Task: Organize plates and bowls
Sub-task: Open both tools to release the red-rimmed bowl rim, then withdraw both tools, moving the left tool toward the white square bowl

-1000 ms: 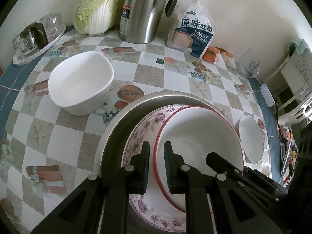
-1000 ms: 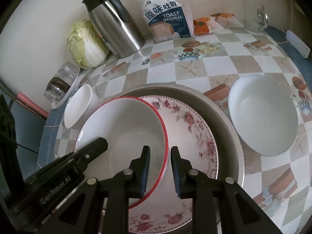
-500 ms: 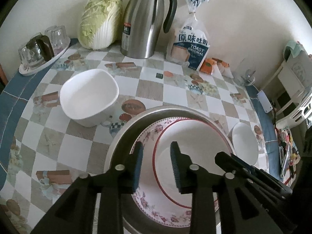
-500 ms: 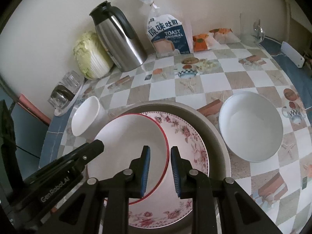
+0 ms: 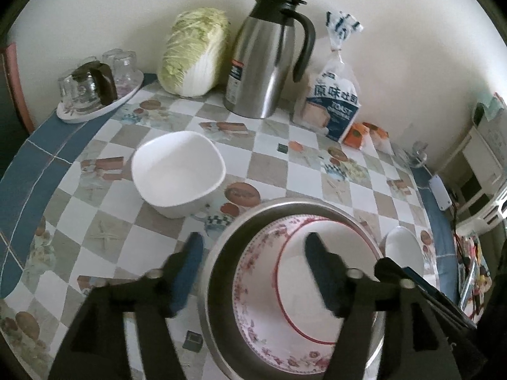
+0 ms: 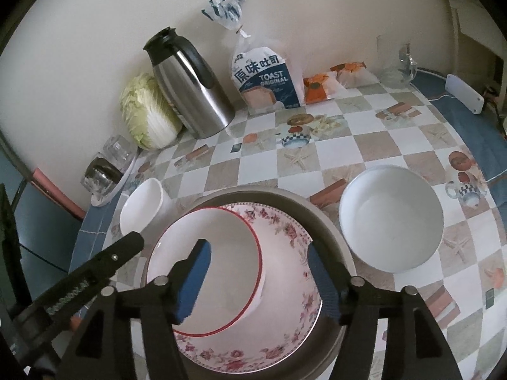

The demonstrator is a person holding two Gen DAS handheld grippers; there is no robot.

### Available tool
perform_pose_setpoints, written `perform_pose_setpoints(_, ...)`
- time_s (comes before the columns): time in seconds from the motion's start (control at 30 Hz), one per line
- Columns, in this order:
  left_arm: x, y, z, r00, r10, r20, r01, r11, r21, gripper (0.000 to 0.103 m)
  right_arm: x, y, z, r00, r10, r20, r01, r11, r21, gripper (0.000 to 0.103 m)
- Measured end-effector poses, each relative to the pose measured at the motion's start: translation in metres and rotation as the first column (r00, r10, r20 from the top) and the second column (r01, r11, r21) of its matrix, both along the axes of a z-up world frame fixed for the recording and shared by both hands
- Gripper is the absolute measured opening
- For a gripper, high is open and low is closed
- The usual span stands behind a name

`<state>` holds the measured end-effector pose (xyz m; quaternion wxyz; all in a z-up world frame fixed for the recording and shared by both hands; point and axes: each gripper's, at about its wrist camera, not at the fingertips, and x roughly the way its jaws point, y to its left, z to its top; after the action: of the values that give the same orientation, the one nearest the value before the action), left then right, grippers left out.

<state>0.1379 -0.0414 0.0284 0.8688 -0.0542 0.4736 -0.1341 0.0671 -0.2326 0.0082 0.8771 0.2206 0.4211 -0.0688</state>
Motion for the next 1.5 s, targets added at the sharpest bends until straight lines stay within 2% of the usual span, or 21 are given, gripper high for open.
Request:
perform_pose_setpoints(0.1,0.002,0.005,-0.001,0.999,0.036,0.004,-0.036,0.999,0.017,0.076,-0.001,-0.002,-0.001,1.0,-0.012,0.001,0.012,1.0,-0.004,0.076)
perform_pose_setpoints(0.17,0.003,0.009,-0.004,0.999,0.054,0.0,-0.054,0.998,0.024,0.085,-0.001,-0.004,-0.002,1.0,-0.022,0.0,0.022,1.0,-0.005,0.08)
perform_pose_setpoints(0.3,0.006,0.015,-0.009,0.997,0.08,-0.007,-0.08,0.996,0.03,0.086,-0.002,-0.009,-0.005,0.999,-0.042,-0.003,0.042,0.999,0.001,0.088)
perform_pose_setpoints(0.4,0.007,0.02,-0.01,0.994,0.113,0.003,-0.113,0.993,0.037,0.093,-0.002,-0.011,-0.006,0.999,-0.049,-0.002,0.049,0.999,0.002,0.093)
perform_pose_setpoints(0.47,0.008,0.023,-0.011,0.992,0.128,0.005,-0.128,0.991,0.042,0.093,-0.003,-0.011,-0.006,0.998,-0.055,-0.002,0.055,0.998,-0.001,0.1)
perform_pose_setpoints(0.63,0.009,0.028,-0.013,0.988,0.152,0.005,-0.152,0.987,0.053,0.093,-0.004,-0.012,-0.007,0.998,-0.064,-0.001,0.064,0.998,-0.008,0.103)
perform_pose_setpoints(0.87,0.009,0.034,-0.008,0.979,0.192,0.068,-0.198,0.975,0.097,0.094,-0.007,-0.01,-0.003,0.997,-0.077,0.015,0.077,0.997,-0.019,0.103)
perform_pose_setpoints(1.13,0.016,0.051,-0.001,0.967,0.244,0.079,-0.25,0.964,0.085,0.094,-0.009,-0.006,-0.002,0.996,-0.084,0.016,0.085,0.996,-0.04,0.103)
perform_pose_setpoints(1.33,0.025,0.079,0.006,0.948,0.306,0.089,-0.312,0.948,0.065,0.095,-0.011,-0.006,0.001,0.994,-0.112,0.013,0.113,0.99,-0.085,0.103)
perform_pose_setpoints(1.5,0.032,0.096,0.013,0.946,0.311,0.09,-0.314,0.949,0.027,0.095,-0.012,0.003,0.013,0.995,-0.097,0.02,0.098,0.992,-0.085,0.103)
